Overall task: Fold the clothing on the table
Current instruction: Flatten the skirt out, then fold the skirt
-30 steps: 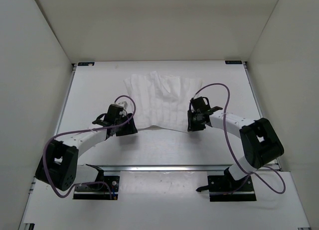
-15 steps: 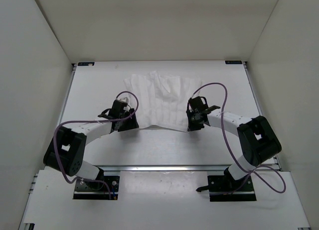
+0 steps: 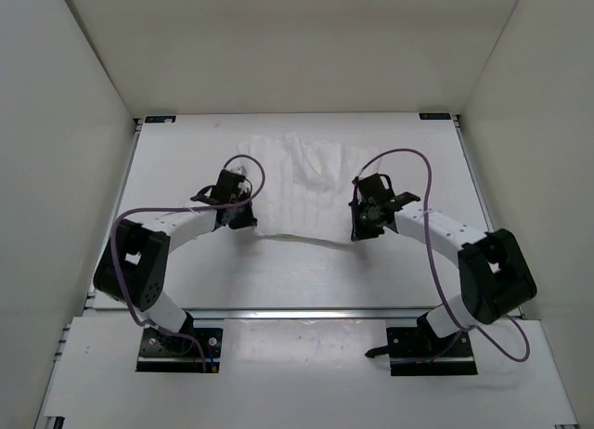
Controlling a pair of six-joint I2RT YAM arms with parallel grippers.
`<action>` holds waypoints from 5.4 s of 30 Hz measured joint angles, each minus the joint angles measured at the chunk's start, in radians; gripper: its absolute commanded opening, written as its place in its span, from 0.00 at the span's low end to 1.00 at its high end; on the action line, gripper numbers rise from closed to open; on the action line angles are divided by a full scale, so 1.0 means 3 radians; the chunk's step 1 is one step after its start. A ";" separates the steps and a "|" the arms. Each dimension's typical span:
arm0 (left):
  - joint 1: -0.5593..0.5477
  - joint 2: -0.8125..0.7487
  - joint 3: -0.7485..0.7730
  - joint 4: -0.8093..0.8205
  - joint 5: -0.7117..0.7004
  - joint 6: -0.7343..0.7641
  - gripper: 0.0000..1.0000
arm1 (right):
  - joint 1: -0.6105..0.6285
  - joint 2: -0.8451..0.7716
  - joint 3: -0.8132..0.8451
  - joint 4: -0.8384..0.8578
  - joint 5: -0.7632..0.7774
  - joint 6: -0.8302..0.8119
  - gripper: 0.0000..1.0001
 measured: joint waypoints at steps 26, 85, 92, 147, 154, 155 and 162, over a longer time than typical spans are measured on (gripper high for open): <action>0.0401 -0.0464 0.2857 -0.1991 0.0290 0.0613 0.00 | -0.0126 -0.0027 0.2855 -0.1013 -0.0696 -0.0484 0.00; 0.0017 -0.0470 -0.0834 0.0745 -0.0154 -0.0299 0.02 | -0.0196 0.0476 0.0014 0.0865 -0.0225 0.0136 0.00; 0.0004 -0.0511 -0.0807 0.0557 -0.0127 -0.0177 0.00 | -0.0149 0.0430 0.0114 0.0561 -0.0195 0.0099 0.00; 0.1064 0.0467 0.1041 -0.0109 0.1193 -0.0144 0.60 | -0.1230 0.1328 0.2244 -0.0613 -0.0726 -0.0286 0.55; 0.0764 -0.0504 -0.0045 0.0092 0.1115 -0.0141 0.65 | -0.1399 0.0031 0.0384 0.0017 -0.0917 0.0047 0.57; 0.0711 -0.0622 -0.0221 0.0111 0.1092 -0.0144 0.66 | -0.1450 -0.0085 0.0189 0.0121 -0.0964 0.0098 0.57; 0.0662 -0.0977 -0.0886 0.0184 0.0918 -0.0206 0.64 | -0.1591 -0.0197 -0.0341 0.0600 -0.1288 0.0336 0.58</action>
